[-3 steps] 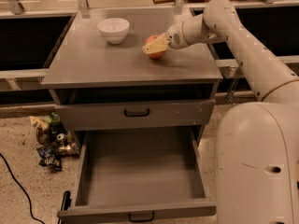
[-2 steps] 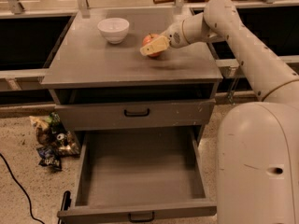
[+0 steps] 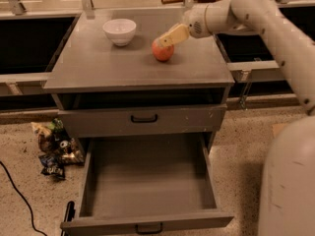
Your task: Pick apple from middle drawer and place on counter
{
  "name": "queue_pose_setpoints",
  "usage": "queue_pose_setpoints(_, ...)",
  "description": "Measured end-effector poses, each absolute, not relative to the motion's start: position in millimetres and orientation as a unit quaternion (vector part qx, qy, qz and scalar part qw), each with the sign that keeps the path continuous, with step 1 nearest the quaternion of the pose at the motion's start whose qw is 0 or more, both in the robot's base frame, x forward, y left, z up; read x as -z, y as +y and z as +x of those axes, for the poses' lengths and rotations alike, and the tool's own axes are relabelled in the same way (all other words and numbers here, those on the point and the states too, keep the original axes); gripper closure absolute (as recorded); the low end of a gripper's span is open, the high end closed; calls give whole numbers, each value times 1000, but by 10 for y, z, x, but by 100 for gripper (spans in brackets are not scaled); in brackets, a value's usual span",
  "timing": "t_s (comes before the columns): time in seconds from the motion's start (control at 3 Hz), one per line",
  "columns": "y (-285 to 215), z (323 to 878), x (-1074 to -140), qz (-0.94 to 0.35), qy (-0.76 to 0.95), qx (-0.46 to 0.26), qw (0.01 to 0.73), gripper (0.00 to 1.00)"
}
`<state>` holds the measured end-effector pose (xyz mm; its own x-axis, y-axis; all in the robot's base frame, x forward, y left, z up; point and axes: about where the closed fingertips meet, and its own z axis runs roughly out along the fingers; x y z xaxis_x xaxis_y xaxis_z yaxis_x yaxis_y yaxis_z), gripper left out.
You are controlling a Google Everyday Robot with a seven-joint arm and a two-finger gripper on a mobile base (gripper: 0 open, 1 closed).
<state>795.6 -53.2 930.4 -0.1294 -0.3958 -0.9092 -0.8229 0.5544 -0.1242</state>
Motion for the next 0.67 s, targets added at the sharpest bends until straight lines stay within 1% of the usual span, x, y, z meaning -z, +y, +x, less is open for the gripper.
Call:
queue_pose_setpoints(0.33, -697, 7710, -9695, -420, 696, -172, 557, 0)
queue_pose_setpoints(0.67, -835, 7471, -9905, -413, 677, -144, 592, 0)
